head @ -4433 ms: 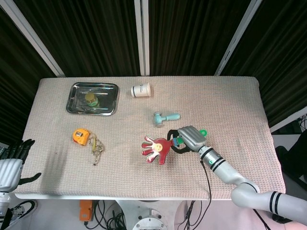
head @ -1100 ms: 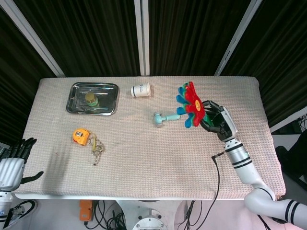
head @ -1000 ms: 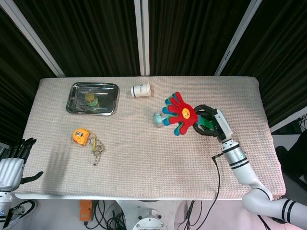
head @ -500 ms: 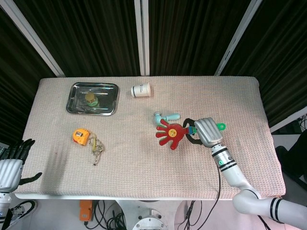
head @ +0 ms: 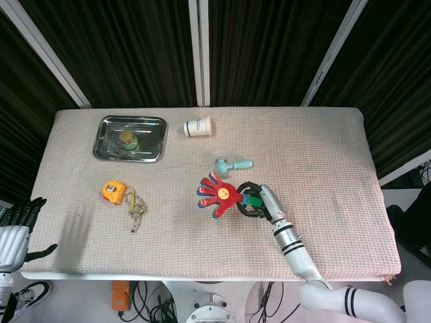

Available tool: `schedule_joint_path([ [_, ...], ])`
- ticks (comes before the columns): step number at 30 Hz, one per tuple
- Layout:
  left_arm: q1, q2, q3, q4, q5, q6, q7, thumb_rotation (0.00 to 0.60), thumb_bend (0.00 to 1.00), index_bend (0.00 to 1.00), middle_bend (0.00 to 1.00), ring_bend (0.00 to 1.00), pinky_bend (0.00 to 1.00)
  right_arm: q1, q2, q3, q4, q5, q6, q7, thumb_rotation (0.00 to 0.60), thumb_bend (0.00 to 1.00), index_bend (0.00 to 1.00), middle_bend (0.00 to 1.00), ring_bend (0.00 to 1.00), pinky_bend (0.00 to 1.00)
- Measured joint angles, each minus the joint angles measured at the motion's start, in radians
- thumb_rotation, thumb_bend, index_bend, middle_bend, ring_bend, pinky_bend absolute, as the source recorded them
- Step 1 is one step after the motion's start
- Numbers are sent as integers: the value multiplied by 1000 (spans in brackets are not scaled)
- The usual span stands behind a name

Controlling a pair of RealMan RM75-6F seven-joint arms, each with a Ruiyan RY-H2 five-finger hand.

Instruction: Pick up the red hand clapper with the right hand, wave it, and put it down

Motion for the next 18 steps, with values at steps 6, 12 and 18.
schedule_joint_path([
  [6,5,-1,2,11,-1,2,-10,600,106,42,40,0,0,11,-157,-1,128,31,23,-70,600,401,729,726,857,1000],
  [12,7,-1,1,16,-2,3,-17,600,106,42,40,0,0,36,-185,17,156,10,31,-112,600,350,618,602,652,888],
  [18,7,-3,0,22,-3,-1,-24,600,106,42,40,0,0,57,-148,-1,149,-9,-14,-187,600,110,8,0,0,0],
])
